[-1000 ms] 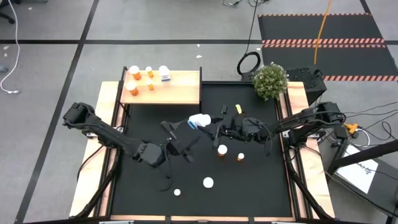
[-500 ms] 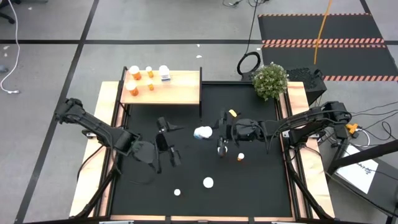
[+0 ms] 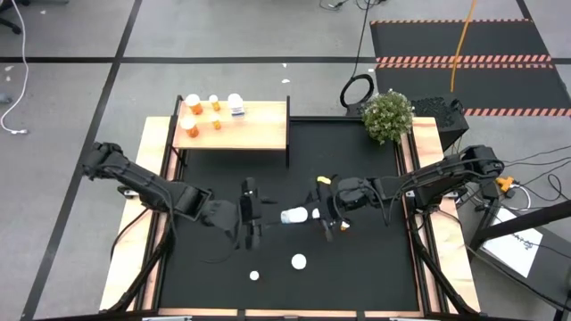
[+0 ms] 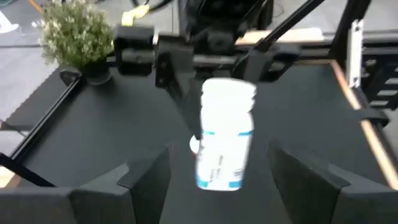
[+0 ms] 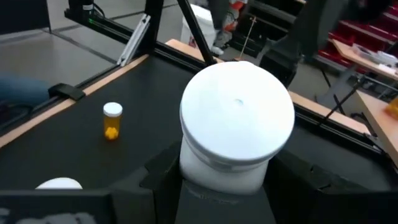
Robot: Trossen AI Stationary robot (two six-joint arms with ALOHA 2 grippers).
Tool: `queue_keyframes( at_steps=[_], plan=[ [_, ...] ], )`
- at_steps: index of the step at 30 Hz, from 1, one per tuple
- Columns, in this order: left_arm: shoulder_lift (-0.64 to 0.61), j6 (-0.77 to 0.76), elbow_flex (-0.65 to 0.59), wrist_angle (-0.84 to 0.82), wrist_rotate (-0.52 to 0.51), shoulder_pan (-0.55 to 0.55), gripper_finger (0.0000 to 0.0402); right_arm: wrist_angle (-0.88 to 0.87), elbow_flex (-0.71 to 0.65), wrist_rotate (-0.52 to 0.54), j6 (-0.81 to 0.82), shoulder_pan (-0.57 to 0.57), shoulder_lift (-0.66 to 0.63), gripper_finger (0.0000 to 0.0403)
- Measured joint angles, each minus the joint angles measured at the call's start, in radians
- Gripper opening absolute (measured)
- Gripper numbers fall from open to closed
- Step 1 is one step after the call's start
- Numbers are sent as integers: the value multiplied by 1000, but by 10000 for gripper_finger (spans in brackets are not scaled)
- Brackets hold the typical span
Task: Pick and place medicine bottles onto shelf by color
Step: Put the white pill bottle on the shelf aligned with the other white pill bottle
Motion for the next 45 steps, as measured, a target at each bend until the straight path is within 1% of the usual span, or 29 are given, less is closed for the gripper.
queue_keyframes(
  at_steps=[9, 13, 17, 20, 25, 28, 31, 45],
  plan=[
    [79, 30, 0, 51, 62, 56, 341, 3, 0, 7, -15, 3, 0, 184],
    [111, 66, 0, 68, 82, 78, 352, 3, 0, 33, -15, 3, 0, 184],
    [130, 103, 0, 100, 94, 89, 335, -6, 0, 35, -14, 2, 0, 184],
    [126, 111, 0, 131, 95, 95, 307, -3, 0, 44, -13, 3, 0, 184],
    [127, 109, 0, 126, 95, 96, 253, 9, 0, 72, 6, 2, 0, 184],
    [127, 105, 0, 125, 95, 96, 231, 8, 0, 81, 6, 2, 0, 184],
    [127, 105, 0, 123, 95, 96, 224, 11, 0, 81, 6, 3, 0, 184],
    [142, 121, -1, 160, 79, 110, 223, 27, -2, 83, 25, 2, 0, 184]
  ],
)
